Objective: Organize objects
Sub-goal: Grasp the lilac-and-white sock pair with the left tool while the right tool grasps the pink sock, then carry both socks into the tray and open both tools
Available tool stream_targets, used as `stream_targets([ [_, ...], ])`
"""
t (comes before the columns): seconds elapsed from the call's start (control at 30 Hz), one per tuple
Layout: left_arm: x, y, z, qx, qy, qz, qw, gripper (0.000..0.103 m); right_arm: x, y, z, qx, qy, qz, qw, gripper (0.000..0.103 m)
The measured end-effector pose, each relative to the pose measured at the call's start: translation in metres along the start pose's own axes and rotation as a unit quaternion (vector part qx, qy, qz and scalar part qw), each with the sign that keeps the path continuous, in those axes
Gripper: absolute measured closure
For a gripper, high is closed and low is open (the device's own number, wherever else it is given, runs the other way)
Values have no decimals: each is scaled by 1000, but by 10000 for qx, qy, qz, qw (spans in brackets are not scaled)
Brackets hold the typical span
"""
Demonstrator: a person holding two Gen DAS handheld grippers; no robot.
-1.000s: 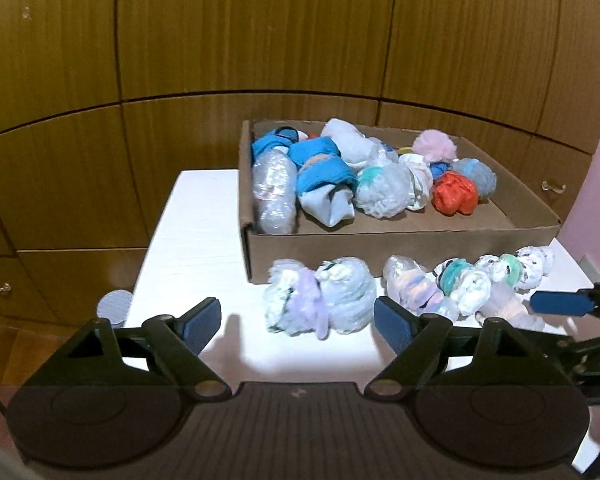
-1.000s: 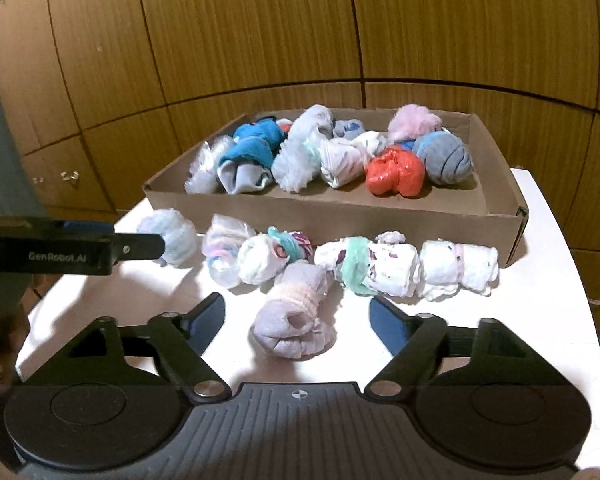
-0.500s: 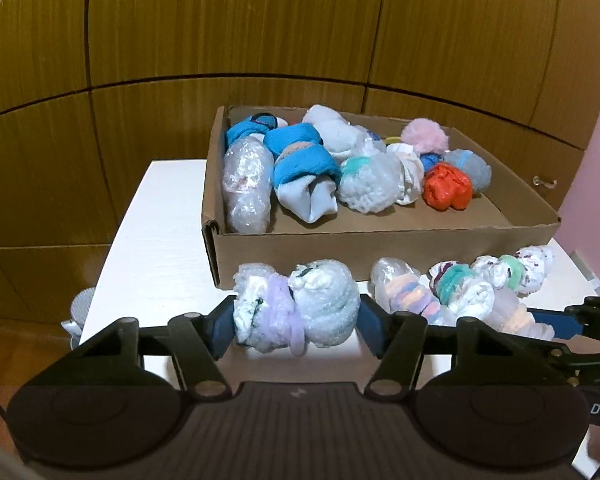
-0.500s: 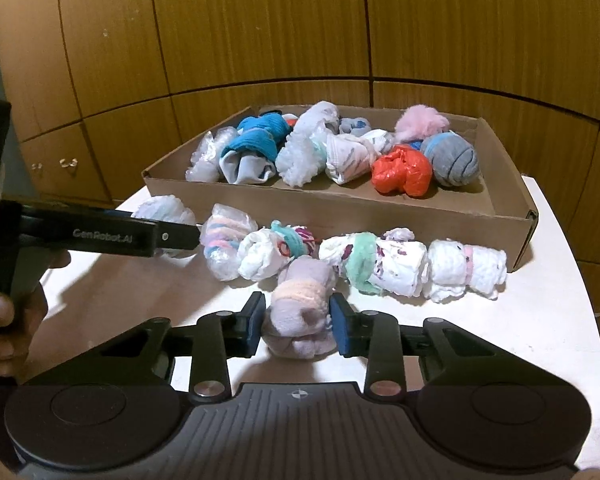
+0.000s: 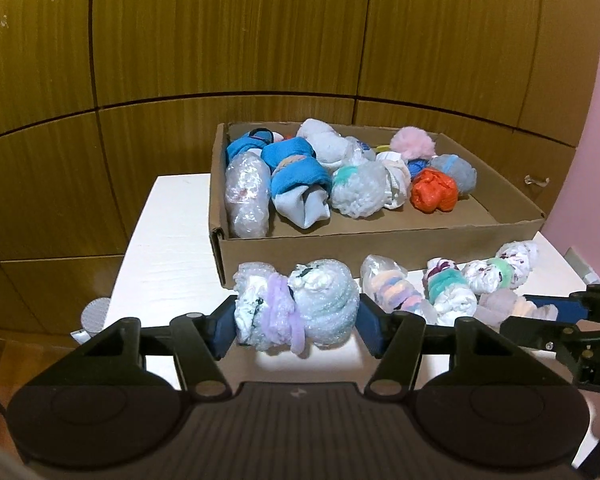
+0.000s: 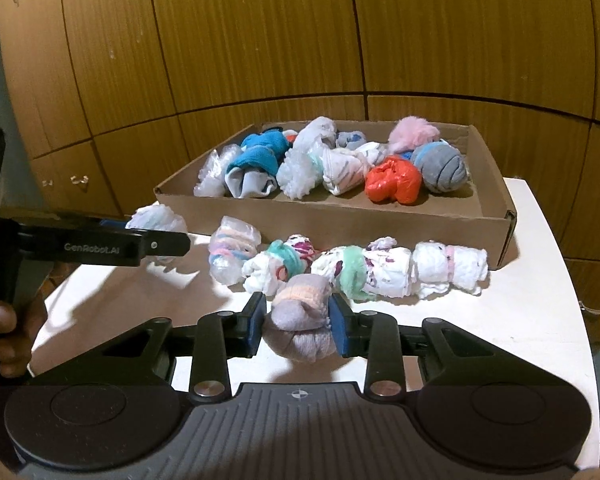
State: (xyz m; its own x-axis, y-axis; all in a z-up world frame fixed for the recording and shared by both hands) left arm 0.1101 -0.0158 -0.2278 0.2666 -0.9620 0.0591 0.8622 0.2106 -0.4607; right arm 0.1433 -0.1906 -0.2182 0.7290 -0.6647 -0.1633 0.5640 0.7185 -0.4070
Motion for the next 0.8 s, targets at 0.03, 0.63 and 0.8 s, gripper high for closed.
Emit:
stream_targets([
  [0.03, -1, -2, 0, -1, -3, 15, 10000, 46, 0, -1, -1, -8, -9, -1, 10000, 62],
  [0.63, 2, -17, 33, 212, 423, 65, 9989, 46, 11, -42, 31, 378, 109, 134, 9991, 62],
  [0.8, 10, 6, 64, 231, 502, 16, 9985, 46, 13, -22, 75, 540, 242, 402, 9974, 62],
])
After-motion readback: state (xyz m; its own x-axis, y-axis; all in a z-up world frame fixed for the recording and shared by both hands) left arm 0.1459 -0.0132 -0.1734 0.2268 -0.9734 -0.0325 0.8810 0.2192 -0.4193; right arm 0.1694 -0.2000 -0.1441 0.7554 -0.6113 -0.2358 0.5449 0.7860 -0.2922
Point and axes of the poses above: each gripper's, at about its wrist camera, not at the fingertips, and y roughly the way its jaws point, x to its right, z to its top, the point moved 7 cm from there along y, roughly the way its jaws point, and after that the axes turned 11 degrees about x, right-handed, at the moved point
